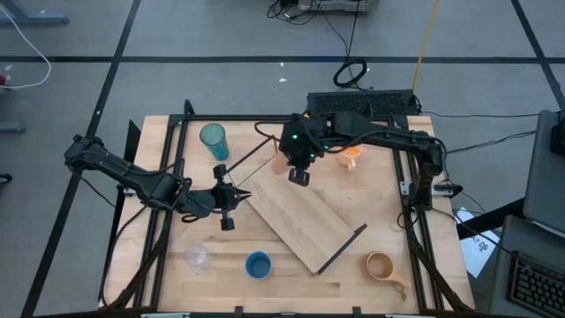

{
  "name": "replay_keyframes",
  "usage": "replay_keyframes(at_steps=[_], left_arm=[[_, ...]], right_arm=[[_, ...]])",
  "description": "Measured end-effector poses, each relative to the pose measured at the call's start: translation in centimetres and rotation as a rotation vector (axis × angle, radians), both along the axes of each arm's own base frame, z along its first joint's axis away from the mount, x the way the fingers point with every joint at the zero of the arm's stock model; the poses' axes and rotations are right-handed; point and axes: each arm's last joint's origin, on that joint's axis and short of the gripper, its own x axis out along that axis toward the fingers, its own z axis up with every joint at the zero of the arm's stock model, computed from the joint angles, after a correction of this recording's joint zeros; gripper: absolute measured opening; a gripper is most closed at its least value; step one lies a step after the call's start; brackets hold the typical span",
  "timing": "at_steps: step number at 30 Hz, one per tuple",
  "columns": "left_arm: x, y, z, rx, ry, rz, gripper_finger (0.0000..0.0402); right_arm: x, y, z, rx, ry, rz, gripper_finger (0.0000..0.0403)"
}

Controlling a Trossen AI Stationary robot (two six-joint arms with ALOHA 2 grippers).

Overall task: Stack small to large cups/mugs on shelf
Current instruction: Put the orange cup on the shelf

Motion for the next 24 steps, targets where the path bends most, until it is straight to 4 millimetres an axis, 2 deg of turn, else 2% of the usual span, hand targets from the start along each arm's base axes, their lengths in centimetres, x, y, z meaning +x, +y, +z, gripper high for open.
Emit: replay_keyframes(at_steps=[12, 19, 24], left_arm=[[0.0, 0.0, 0.0, 0.000, 0.000, 0.000, 0.0031], [0.0, 0.0, 0.0, 0.004, 0.001, -0.002, 0.0031], [0.0, 0.0, 0.0, 0.006, 0.001, -0.004, 0.0031]], right_arm=[[1.1, -3.3, -2.3, 0.124, 0.066, -0.165, 0.0000], [2.2, -3.0, -3.8, 0.146, 0.094, -0.184, 0.0000], [3.3, -2.8, -4.2, 0.142, 0.042, -0.184, 0.0000]])
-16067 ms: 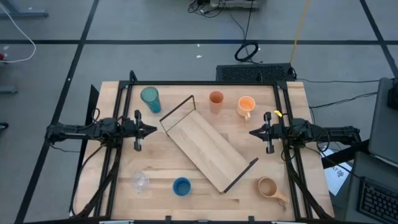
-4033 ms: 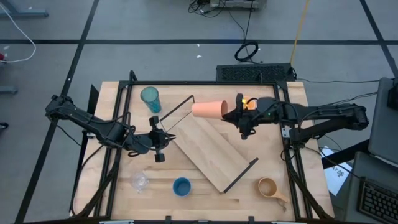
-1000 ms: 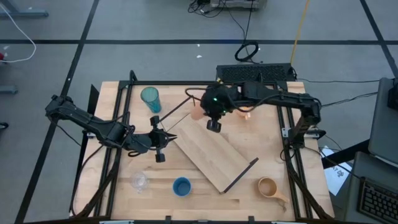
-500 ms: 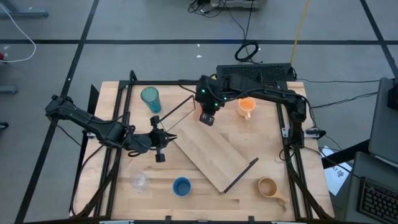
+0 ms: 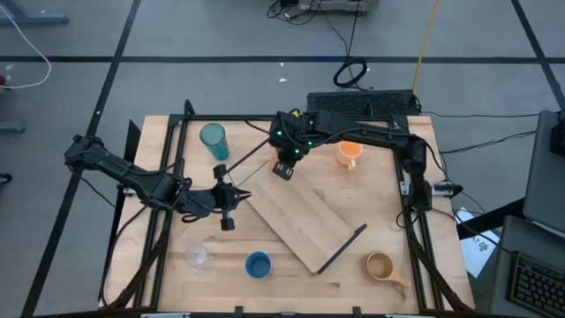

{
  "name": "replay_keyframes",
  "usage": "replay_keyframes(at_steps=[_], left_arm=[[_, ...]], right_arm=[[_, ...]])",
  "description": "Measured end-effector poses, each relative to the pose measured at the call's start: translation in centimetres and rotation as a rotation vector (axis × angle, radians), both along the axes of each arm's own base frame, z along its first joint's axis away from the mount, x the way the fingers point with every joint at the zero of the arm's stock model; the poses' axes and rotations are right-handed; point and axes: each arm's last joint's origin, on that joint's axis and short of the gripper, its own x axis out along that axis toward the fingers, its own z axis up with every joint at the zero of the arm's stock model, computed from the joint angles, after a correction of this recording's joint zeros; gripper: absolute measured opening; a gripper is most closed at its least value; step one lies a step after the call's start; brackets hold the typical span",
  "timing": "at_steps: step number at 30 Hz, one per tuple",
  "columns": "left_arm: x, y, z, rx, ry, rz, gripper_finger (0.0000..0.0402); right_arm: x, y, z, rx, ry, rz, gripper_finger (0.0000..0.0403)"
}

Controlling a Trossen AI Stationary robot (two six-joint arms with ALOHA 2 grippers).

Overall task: Stack small to large cups/mugs on shelf
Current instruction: Put the orange cup on the shelf

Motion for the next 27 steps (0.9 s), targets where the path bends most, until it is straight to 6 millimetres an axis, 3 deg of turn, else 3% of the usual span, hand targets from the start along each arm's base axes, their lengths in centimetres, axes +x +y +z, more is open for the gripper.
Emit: replay_keyframes(at_steps=[27], left_arm=[[0.0, 0.0, 0.0, 0.005, 0.003, -0.002, 0.0031]], right_arm=[[1.0, 1.3, -2.9, -0.096, 0.076, 0.134, 0.0008]])
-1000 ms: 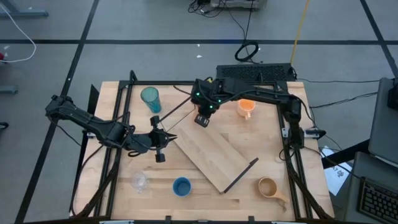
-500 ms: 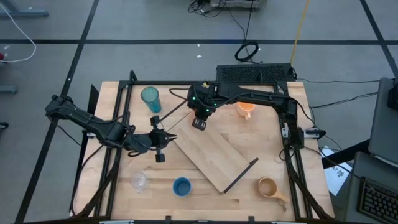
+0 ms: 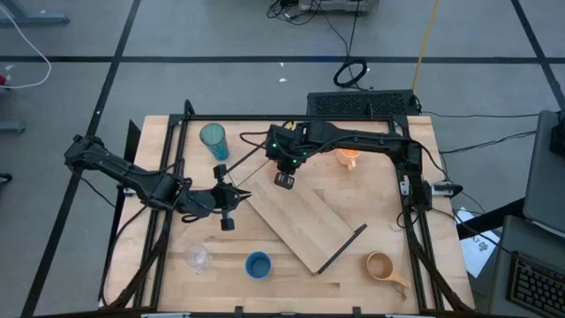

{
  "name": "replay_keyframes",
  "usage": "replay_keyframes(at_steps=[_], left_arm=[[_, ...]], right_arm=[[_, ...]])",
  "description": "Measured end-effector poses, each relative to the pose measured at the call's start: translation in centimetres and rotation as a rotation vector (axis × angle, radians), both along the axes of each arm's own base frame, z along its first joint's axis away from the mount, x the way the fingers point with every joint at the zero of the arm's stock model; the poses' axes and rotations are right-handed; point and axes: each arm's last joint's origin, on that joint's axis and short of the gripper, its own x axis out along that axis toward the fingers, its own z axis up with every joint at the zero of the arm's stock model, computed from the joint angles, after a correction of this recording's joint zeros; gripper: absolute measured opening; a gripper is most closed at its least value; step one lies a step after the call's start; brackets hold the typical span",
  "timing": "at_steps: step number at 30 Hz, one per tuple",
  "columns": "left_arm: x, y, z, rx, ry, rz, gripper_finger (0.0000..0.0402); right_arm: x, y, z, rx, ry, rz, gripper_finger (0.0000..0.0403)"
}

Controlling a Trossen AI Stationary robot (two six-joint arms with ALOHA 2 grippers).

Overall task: Stack small to large cups/mugs on shelf
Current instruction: Put the orange cup on the shelf, then put the yellow mug on the shelf

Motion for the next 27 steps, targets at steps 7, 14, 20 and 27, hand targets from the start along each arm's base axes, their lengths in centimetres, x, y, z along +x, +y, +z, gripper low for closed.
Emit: replay_keyframes(at_steps=[7, 14, 20, 27], left_arm=[[0.00, 0.00, 0.00, -0.001, -0.001, 0.001, 0.0031], [0.00, 0.00, 0.00, -0.001, -0.001, 0.001, 0.0031], [0.00, 0.00, 0.00, -0.001, 0.000, 0.001, 0.0031], [0.00, 0.00, 0.00, -0.001, 0.000, 0.001, 0.0031]], right_arm=[[0.05, -0.01, -0.15, -0.001, -0.003, 0.000, 0.0020], [0.15, -0.03, -0.11, -0.004, -0.014, 0.003, 0.0090], [0.16, -0.03, -0.10, -0.003, -0.016, 0.000, 0.0143], [0.34, -0.05, -0.01, -0.006, -0.036, 0.000, 0.0175]])
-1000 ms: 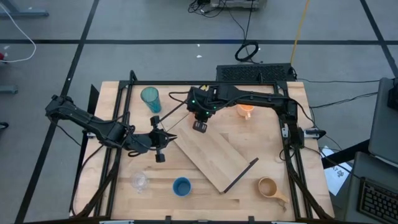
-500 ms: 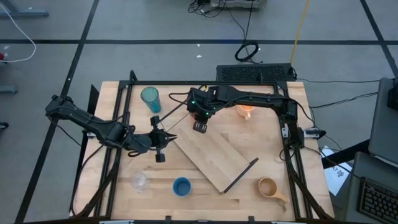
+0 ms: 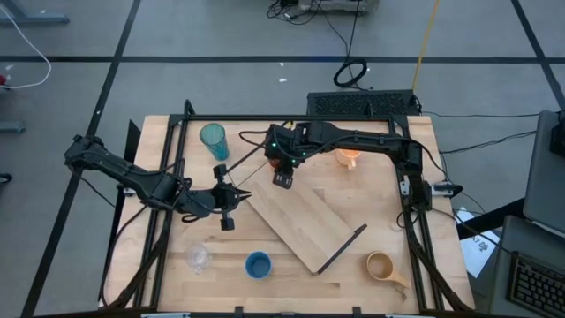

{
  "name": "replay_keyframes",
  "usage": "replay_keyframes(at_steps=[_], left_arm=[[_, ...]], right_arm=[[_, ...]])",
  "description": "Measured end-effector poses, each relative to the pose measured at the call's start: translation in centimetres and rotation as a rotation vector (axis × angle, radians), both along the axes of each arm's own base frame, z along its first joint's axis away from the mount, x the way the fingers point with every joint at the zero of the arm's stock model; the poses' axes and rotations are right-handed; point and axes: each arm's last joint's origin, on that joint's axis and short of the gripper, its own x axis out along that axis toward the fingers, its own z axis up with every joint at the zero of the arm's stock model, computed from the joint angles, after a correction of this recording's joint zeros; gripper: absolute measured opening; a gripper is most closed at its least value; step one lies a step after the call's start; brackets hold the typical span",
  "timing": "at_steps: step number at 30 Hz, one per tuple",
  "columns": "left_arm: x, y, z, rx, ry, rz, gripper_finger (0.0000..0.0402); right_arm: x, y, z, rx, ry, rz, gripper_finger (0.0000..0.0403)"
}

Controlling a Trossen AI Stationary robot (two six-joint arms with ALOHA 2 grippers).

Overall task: Stack small to large cups/mugs on shelf
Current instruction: Put the yellow mug on the shelf

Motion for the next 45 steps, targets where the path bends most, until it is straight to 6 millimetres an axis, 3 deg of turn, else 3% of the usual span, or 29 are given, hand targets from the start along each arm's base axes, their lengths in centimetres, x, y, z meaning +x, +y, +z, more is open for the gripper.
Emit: replay_keyframes(at_steps=[10, 26, 38, 45], left_arm=[[0.0, 0.0, 0.0, 0.001, 0.000, -0.001, 0.0031], [0.0, 0.0, 0.0, 0.001, 0.000, -0.001, 0.0031], [0.0, 0.0, 0.0, -0.003, 0.001, -0.005, 0.0031], [0.0, 0.0, 0.0, -0.003, 0.001, -0.005, 0.0031]], right_arm=[[-0.7, 0.2, 1.4, -0.002, -0.032, 0.001, 0.0190], [-4.2, 2.5, 7.0, -0.039, -0.152, 0.037, 0.0190], [-10.4, 6.3, 12.4, -0.127, -0.259, 0.082, 0.0190], [-14.1, 7.7, 13.3, -0.149, -0.425, 0.102, 0.0190]])
